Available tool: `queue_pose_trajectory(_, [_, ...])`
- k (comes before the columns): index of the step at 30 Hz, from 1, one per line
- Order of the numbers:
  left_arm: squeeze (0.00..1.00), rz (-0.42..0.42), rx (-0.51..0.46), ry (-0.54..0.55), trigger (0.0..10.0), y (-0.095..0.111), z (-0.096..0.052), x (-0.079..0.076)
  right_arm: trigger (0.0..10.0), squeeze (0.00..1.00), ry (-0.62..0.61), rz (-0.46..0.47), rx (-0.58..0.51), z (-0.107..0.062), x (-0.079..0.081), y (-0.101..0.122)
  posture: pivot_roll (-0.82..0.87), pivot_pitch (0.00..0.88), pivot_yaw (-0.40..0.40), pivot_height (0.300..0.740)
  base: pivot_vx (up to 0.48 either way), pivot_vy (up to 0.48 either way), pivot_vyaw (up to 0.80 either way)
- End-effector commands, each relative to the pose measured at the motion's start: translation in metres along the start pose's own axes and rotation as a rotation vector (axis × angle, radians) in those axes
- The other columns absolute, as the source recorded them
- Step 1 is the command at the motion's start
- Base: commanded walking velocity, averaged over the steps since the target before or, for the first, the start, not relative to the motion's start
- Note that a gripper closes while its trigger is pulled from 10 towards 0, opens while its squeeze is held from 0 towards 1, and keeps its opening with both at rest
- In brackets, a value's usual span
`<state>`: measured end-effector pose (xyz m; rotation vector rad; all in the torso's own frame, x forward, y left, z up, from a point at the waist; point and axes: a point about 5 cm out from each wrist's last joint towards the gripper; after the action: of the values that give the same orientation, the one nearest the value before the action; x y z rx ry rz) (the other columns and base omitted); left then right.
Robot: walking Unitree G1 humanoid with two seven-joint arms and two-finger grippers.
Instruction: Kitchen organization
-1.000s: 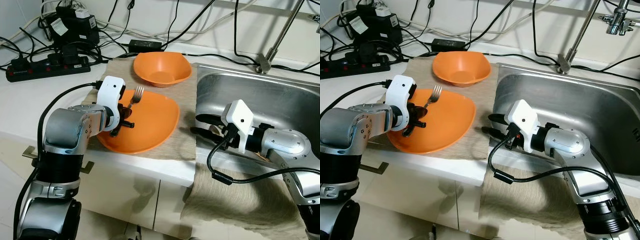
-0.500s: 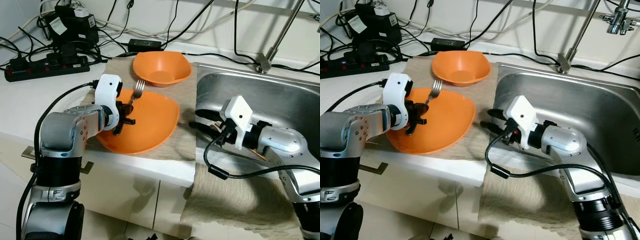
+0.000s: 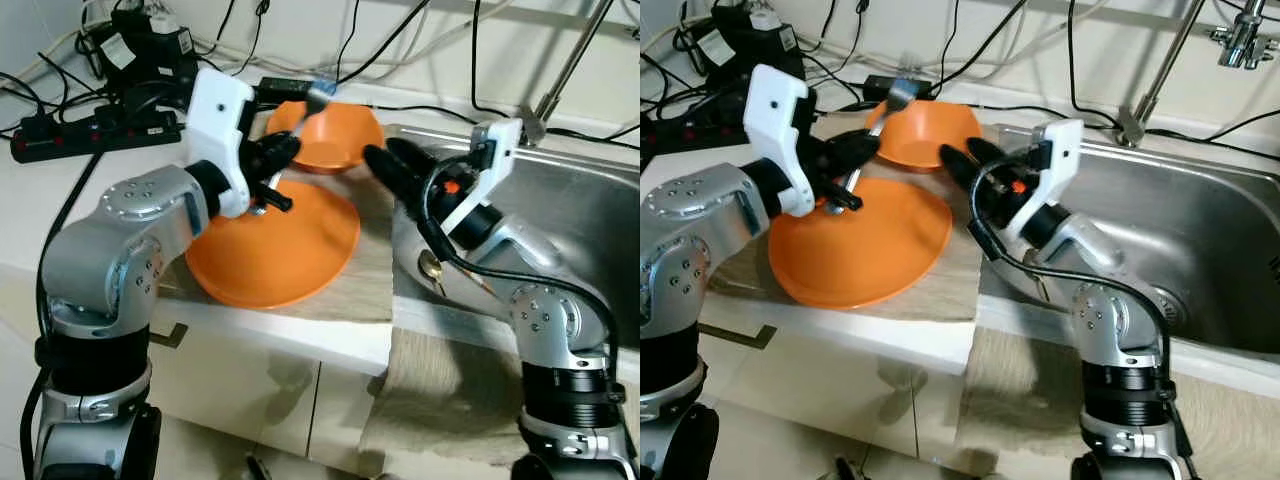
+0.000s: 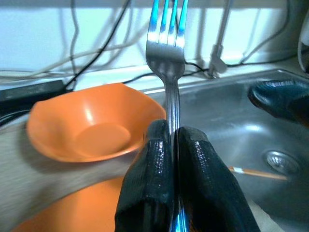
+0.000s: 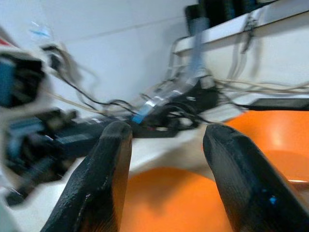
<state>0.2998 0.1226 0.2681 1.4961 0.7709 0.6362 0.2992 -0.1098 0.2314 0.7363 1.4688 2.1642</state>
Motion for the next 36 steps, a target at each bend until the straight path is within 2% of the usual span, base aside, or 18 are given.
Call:
queue_pose_trajectory(1, [0.00,0.025,-0.006,-0.024,0.0,0.001,-0.001,-0.004,10.0,1.00,0.014,0.007,-0.028,0.001,0.002,0.009,-0.06,0.000,-0.025,0.740,0.000,0.000,0.00])
queue_pose_trajectory(5, [0.00,0.052,-0.003,-0.081,0.0,0.000,-0.001,-0.012,10.0,1.00,0.007,0.076,-0.056,0.005,0.005,0.012,-0.06,0.000,-0.026,0.740,0.000,0.000,0.00])
queue_pose_trajectory(12, [0.00,0.100,-0.026,-0.203,0.0,-0.003,-0.003,-0.026,10.0,1.00,-0.019,0.128,-0.040,0.009,0.004,0.011,-0.06,0.000,-0.028,0.740,0.000,0.000,0.00])
queue_pose_trajectory(13, [0.00,0.103,-0.031,-0.221,0.0,-0.003,-0.003,-0.028,10.0,0.93,-0.022,0.136,-0.031,0.009,0.004,0.010,-0.06,0.000,-0.028,0.740,0.000,0.000,0.00])
queue_pose_trajectory(14, [0.00,0.108,-0.039,-0.244,0.0,-0.002,-0.004,-0.031,10.0,0.77,-0.027,0.129,-0.017,0.010,0.004,0.009,-0.06,0.000,-0.028,0.740,0.000,0.000,0.00])
queue_pose_trajectory(15, [0.00,0.113,-0.042,-0.263,0.0,-0.002,-0.005,-0.033,10.0,0.00,-0.031,0.126,-0.008,0.011,0.004,0.008,-0.06,0.000,-0.029,0.740,0.000,0.000,0.00])
queue_pose_trajectory(19, [0.00,0.122,-0.048,-0.296,0.0,-0.002,-0.005,-0.037,10.0,0.00,-0.042,0.138,0.007,0.012,0.002,0.007,-0.06,0.000,-0.029,0.740,0.000,0.000,0.00])
queue_pose_trajectory(20, [0.00,0.125,-0.048,-0.302,0.0,-0.002,-0.005,-0.037,0.0,0.00,-0.043,0.148,0.003,0.012,0.002,0.007,-0.06,0.000,-0.029,0.740,0.000,0.000,0.00])
queue_pose_trajectory(36, [0.00,0.152,-0.045,-0.328,0.0,-0.006,-0.007,-0.037,0.0,0.00,-0.062,0.217,-0.073,0.012,0.000,0.014,-0.06,0.000,-0.024,0.740,0.000,0.000,0.00])
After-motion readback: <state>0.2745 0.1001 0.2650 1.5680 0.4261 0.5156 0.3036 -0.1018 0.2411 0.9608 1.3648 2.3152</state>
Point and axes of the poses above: a point about 5 cm out from each wrist's last joint towards the gripper, its own z axis pointing out of the wrist towards the gripper, its own y axis along the axis of the wrist's last joint, x = y × z, and after that the axes turned 7 degrees about -z, right-handed
